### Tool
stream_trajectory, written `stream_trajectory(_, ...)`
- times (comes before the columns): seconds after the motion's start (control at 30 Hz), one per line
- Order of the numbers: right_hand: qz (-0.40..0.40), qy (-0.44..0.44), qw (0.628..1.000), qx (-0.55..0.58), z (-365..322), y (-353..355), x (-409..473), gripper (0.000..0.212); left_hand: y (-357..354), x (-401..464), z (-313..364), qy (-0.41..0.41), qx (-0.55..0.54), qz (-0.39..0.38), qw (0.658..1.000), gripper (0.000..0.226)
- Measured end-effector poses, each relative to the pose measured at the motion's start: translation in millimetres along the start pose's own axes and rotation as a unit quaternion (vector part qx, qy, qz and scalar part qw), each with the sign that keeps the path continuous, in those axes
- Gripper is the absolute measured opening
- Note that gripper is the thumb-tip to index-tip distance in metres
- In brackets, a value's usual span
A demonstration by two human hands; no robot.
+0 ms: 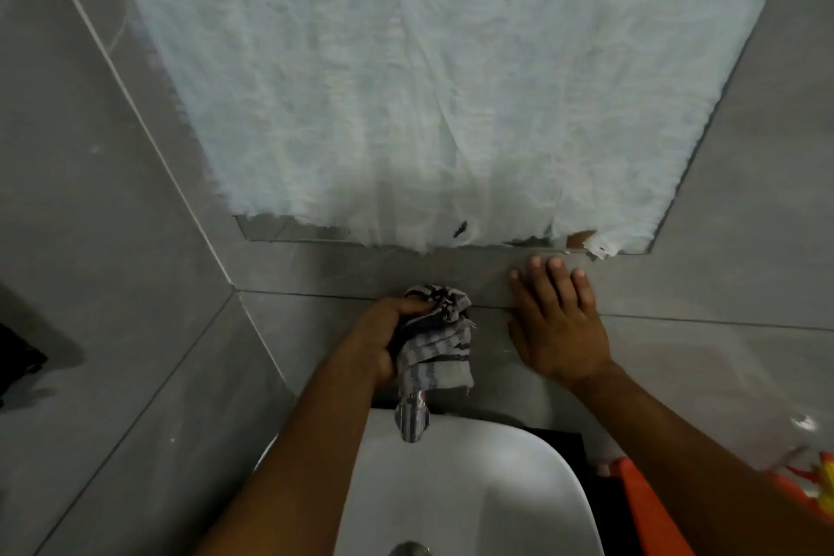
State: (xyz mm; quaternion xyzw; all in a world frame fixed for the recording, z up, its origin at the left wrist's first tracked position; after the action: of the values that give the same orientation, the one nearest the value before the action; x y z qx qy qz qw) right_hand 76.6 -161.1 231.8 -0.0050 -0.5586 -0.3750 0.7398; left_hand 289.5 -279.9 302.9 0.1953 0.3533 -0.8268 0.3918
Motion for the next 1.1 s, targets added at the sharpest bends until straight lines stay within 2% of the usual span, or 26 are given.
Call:
stream_trajectory(0.07,0.001,-0.002,1.000,-0.004,0,1,1,0.071,-11,-1,2,-0.043,0.116,0.084,0.989,0.027)
stream_trajectory(0.13,-0.004,-0.004,1.000,-0.008,-1,3,2,0.070,-22,-2,1,-0.139,0.233,0.155,0.950,0.026)
stream_trajectory(0.2,-0.016,-0.009,1.000,-0.012,-2,5,2,0.071,-38,-14,-9,-0.178,0.379,0.178,0.890,0.046)
stream_trajectory(0.23,-0.024,-0.011,1.000,-0.011,-2,5,2,0.073,-43,-19,-16,-0.170,0.460,0.201,0.848,0.064)
stream_trajectory(0.27,-0.032,-0.012,0.999,-0.010,-3,7,2,0.075,-45,-22,-21,-0.181,0.518,0.233,0.803,0.072)
stream_trajectory(0.3,-0.041,-0.013,0.999,-0.008,-4,9,3,0.077,-44,-26,-23,-0.210,0.541,0.259,0.772,0.071)
stream_trajectory(0.33,-0.048,-0.012,0.999,-0.008,-4,10,3,0.078,-42,-26,-23,-0.221,0.547,0.272,0.761,0.070)
stream_trajectory(0.37,-0.052,-0.011,0.999,-0.009,-4,11,2,0.079,-41,-28,-24,-0.212,0.544,0.269,0.766,0.072)
stream_trajectory(0.43,-0.057,-0.006,0.998,-0.009,-3,11,2,0.080,-35,-31,-32,-0.172,0.521,0.238,0.801,0.080)
stream_trajectory(0.5,-0.066,-0.004,0.998,-0.018,-3,11,1,0.080,-21,-38,-52,-0.203,0.459,0.213,0.839,0.076)
stream_trajectory(0.57,-0.072,-0.005,0.997,-0.023,-3,11,1,0.080,-2,-54,-75,-0.271,0.367,0.190,0.870,0.069)
stream_trajectory(0.63,-0.073,-0.002,0.997,-0.019,-4,12,2,0.080,19,-64,-95,-0.287,0.267,0.153,0.907,0.061)
stream_trajectory(0.7,-0.069,-0.001,0.997,-0.018,-3,13,3,0.080,35,-64,-109,-0.264,0.175,0.116,0.942,0.050)
stream_trajectory(0.77,-0.065,-0.002,0.998,-0.021,-4,13,3,0.079,45,-59,-113,-0.211,0.052,0.064,0.974,0.048)
stream_trajectory(0.83,-0.063,0.000,0.998,-0.024,-6,12,3,0.080,53,-56,-115,-0.172,-0.058,-0.005,0.983,0.056)
stream_trajectory(0.93,-0.061,-0.002,0.998,-0.020,-7,12,4,0.080,57,-54,-120,-0.154,-0.118,-0.081,0.978,0.059)
stream_trajectory(1.0,-0.058,-0.002,0.998,-0.021,-6,11,2,0.080,56,-55,-117,-0.165,-0.095,-0.073,0.979,0.054)
stream_trajectory(1.1,-0.055,-0.003,0.998,-0.018,-7,10,3,0.080,42,-55,-83,-0.188,0.031,0.027,0.981,0.050)
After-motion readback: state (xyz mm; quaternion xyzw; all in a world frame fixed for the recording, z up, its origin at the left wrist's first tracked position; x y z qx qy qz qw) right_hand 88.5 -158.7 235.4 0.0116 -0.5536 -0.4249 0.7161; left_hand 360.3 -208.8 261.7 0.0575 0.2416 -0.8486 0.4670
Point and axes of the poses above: each hand's wrist, its own x-axis towards the middle knuckle, its own y-axis out of the back of the hand, z = x × y, the point moved 1 cm from there along x, towards the middle knuckle, and after that the axes turned 8 degrees about -x, right-handed, at the moved point
